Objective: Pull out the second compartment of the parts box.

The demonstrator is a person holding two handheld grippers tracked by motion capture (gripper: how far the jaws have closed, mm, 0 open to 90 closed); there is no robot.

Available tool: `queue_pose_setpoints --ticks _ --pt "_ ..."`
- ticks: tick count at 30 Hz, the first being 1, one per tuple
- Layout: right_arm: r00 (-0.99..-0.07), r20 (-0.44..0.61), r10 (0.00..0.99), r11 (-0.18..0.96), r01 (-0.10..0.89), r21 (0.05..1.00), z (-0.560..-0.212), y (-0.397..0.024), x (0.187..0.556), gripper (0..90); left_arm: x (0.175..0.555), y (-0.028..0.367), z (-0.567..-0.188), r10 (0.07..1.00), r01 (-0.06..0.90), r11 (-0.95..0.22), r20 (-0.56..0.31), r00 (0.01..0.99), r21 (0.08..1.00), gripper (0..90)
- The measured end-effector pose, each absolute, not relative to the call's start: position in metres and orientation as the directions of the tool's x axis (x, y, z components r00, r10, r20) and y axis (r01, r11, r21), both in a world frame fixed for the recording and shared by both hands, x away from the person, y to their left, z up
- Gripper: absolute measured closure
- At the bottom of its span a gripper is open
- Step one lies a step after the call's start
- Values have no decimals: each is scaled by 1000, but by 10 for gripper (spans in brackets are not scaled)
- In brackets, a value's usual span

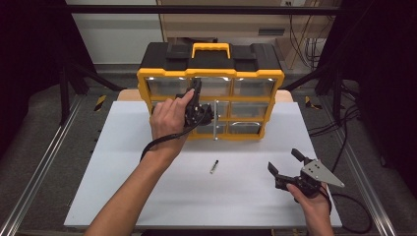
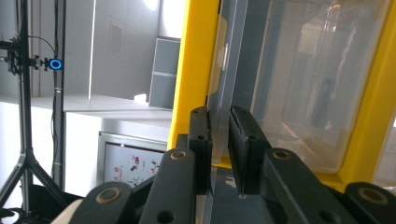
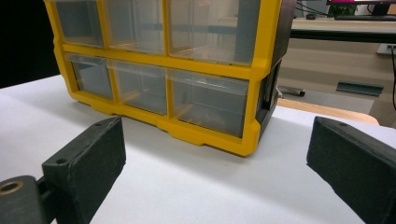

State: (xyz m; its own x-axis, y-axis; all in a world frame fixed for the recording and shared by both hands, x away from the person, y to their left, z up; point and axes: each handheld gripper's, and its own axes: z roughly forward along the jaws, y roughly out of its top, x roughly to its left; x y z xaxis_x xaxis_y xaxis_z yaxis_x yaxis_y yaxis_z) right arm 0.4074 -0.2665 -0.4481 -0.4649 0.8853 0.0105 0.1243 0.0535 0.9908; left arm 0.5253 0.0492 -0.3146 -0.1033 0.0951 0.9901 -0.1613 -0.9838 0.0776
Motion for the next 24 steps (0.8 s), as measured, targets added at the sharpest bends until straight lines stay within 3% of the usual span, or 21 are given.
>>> queue_pose_setpoints --ticks 24 --pt "-463 9 887 52 120 991 -447 -268 407 51 519 48 -315 127 -160 -981 986 -112 108 807"
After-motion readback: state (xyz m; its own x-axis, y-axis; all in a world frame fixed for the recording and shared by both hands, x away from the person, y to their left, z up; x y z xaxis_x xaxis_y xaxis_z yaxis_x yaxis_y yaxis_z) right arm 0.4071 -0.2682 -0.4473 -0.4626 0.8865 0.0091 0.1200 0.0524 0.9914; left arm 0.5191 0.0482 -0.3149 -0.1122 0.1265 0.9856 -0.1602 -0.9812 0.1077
